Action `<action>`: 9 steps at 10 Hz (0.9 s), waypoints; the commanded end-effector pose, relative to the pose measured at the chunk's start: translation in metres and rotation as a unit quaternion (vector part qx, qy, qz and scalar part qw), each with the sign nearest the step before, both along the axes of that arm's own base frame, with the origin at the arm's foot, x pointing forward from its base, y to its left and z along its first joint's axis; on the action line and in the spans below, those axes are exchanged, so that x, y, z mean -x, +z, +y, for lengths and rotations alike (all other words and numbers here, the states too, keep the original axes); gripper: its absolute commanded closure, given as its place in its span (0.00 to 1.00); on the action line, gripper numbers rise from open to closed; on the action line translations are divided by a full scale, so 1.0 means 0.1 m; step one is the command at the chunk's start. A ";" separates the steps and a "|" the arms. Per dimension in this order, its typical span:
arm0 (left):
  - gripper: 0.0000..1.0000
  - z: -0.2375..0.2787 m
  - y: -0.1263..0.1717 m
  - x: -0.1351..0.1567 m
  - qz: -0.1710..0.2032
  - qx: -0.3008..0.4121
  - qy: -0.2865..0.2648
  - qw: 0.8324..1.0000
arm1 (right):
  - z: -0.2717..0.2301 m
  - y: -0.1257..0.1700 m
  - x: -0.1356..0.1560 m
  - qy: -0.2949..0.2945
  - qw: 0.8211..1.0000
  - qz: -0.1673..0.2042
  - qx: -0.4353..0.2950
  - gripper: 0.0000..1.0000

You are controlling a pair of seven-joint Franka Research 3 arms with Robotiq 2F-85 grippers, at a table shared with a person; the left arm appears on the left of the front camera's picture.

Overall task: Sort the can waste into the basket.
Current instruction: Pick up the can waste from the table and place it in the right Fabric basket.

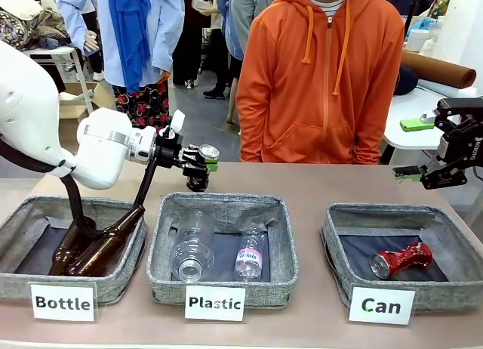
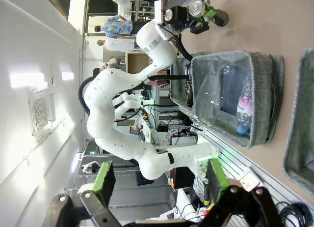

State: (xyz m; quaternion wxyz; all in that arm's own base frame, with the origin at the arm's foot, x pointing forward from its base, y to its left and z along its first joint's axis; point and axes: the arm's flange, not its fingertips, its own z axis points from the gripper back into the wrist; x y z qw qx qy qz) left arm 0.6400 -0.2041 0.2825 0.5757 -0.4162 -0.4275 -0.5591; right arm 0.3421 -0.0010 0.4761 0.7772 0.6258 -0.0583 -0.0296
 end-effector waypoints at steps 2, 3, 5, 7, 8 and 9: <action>1.00 0.29 0.61 0.13 -0.051 0.044 0.027 0.997 | 0.01 0.04 0.01 -0.001 1.000 0.007 -0.001 0.00; 1.00 0.45 0.95 0.27 -0.047 0.025 0.029 0.998 | 0.01 0.04 0.01 -0.001 1.000 0.007 -0.001 0.00; 1.00 0.79 1.63 0.75 -0.053 -0.010 -0.045 0.998 | 0.01 0.04 0.01 -0.001 1.000 0.007 -0.001 0.00; 1.00 1.02 1.93 1.30 -0.030 -0.058 -0.107 0.992 | 0.01 0.04 0.01 -0.001 1.000 0.007 -0.001 0.00; 1.00 1.17 1.95 1.64 -0.013 -0.064 -0.159 0.985 | 0.01 0.04 0.01 -0.001 1.000 0.007 -0.001 0.00; 1.00 1.25 1.87 1.92 -0.026 -0.079 -0.168 0.982 | 0.01 0.04 0.01 -0.001 1.000 0.007 -0.001 0.00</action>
